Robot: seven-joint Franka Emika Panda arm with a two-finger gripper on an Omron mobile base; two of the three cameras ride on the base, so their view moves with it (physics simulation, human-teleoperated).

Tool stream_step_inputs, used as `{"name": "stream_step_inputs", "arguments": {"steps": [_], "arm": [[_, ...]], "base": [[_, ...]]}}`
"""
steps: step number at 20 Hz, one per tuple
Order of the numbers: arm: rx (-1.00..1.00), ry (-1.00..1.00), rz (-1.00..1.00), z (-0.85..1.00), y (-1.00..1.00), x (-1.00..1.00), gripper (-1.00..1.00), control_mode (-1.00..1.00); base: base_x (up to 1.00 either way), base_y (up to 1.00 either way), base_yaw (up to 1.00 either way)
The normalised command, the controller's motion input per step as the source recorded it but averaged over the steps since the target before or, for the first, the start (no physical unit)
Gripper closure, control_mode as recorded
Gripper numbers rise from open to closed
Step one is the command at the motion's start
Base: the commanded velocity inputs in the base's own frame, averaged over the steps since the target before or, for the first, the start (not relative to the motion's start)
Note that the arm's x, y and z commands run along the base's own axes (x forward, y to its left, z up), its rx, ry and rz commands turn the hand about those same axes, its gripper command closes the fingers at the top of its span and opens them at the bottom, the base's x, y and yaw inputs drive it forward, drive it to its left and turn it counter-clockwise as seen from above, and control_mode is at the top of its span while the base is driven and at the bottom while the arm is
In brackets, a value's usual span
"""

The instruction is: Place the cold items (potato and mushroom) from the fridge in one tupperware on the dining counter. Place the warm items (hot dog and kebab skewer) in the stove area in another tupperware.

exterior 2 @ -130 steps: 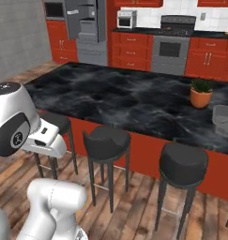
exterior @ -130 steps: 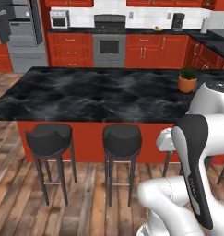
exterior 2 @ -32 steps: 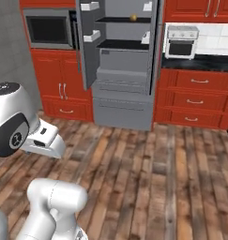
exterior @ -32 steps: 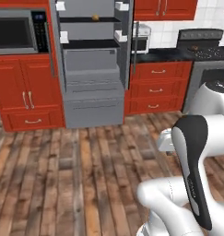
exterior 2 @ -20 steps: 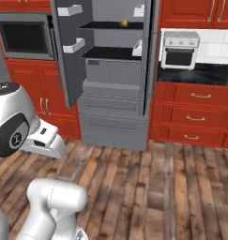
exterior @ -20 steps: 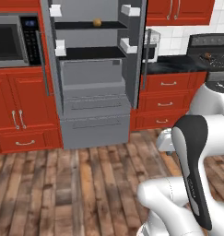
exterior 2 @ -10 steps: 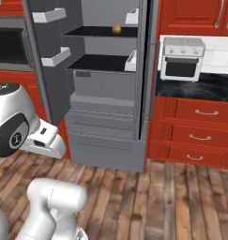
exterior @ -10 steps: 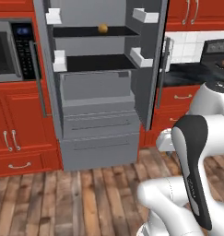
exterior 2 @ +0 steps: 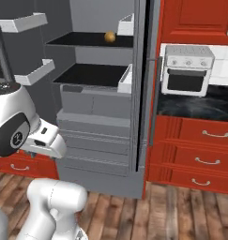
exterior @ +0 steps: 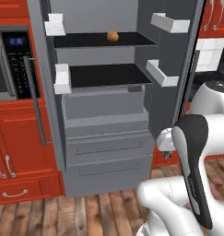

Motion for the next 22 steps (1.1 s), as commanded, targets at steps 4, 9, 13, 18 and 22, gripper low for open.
{"name": "stream_step_inputs", "arguments": {"steps": [4, 9, 13, 18, 22], "arm": [[0.0, 0.0, 0.0, 0.0, 0.0, 0.0, -1.0, 1.0], [0.0, 0.0, 0.0, 0.0, 0.0, 0.0, -1.0, 1.0], [0.0, 0.0, 0.0, 0.0, 0.0, 0.0, -1.0, 1.0], [0.0, 0.0, 0.0, 0.0, 0.0, 0.0, -1.0, 1.0], [0.0, 0.0, 0.0, 0.0, 0.0, 0.0, -1.0, 1.0]], "base": [[0.76, 0.43, 0.0], [0.79, 0.29, 0.0], [0.84, 0.09, 0.0], [0.71, 0.0, 0.0], [0.67, 0.05, 0.0]]}}
